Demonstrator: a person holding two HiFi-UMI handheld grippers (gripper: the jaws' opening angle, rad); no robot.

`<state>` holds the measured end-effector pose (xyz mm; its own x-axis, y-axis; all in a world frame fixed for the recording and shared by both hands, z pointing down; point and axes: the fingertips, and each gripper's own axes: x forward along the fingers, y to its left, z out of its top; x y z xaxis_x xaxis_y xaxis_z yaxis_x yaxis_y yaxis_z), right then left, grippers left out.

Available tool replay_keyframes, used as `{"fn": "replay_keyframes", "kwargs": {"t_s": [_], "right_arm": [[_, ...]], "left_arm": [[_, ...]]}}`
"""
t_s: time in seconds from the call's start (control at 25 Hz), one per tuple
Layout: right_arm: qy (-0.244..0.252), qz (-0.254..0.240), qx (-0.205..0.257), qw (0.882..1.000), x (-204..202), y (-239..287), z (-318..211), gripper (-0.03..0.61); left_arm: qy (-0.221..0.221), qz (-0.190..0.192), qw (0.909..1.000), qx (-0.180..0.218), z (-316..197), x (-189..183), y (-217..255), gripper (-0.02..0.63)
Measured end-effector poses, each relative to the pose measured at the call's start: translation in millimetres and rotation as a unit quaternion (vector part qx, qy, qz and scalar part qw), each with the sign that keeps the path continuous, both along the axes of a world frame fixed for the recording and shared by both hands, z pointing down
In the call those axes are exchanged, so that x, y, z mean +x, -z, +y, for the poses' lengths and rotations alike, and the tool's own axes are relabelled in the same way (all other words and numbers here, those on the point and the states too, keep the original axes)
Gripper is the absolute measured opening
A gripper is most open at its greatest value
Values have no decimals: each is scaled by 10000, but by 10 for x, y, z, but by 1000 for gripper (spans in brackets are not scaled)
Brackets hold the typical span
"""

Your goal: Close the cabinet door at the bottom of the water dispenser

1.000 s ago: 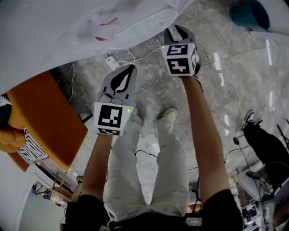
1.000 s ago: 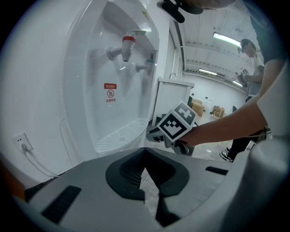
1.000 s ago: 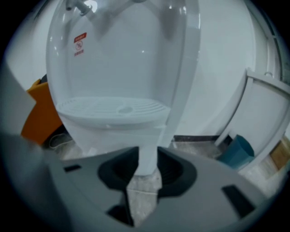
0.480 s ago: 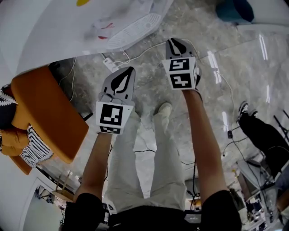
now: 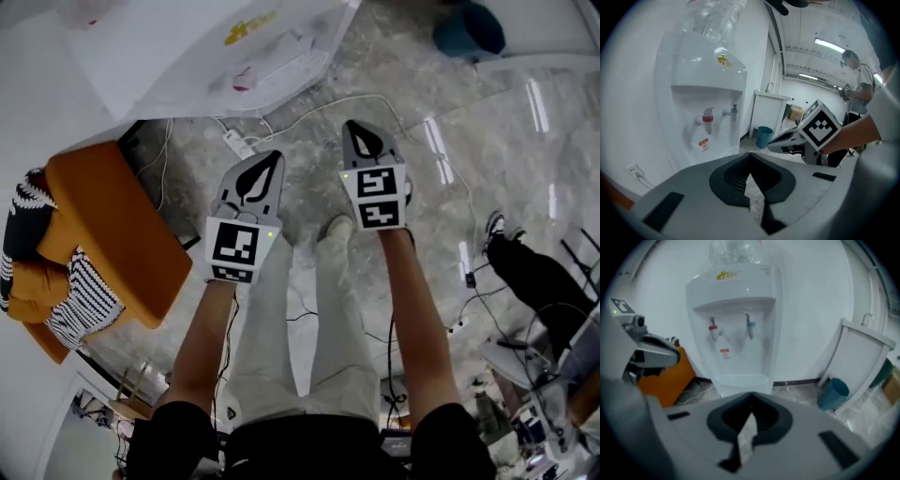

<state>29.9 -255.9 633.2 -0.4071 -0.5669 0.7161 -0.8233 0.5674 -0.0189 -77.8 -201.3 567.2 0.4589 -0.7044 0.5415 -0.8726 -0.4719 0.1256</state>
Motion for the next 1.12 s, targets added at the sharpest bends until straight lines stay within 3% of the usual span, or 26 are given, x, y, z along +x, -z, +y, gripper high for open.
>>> {"fn": "replay_keyframes", "kwargs": {"t_s": [0.48,1.12], "right_arm": [[-201,-625,-114,9978,-1,1001,502,34],[-487,-720,507,9949,300,2324,618,34]], "left_arm": [[-26,115,9997,-209,220,-31,547,11],[-62,72,9999,105,281,40,1657,11]]}}
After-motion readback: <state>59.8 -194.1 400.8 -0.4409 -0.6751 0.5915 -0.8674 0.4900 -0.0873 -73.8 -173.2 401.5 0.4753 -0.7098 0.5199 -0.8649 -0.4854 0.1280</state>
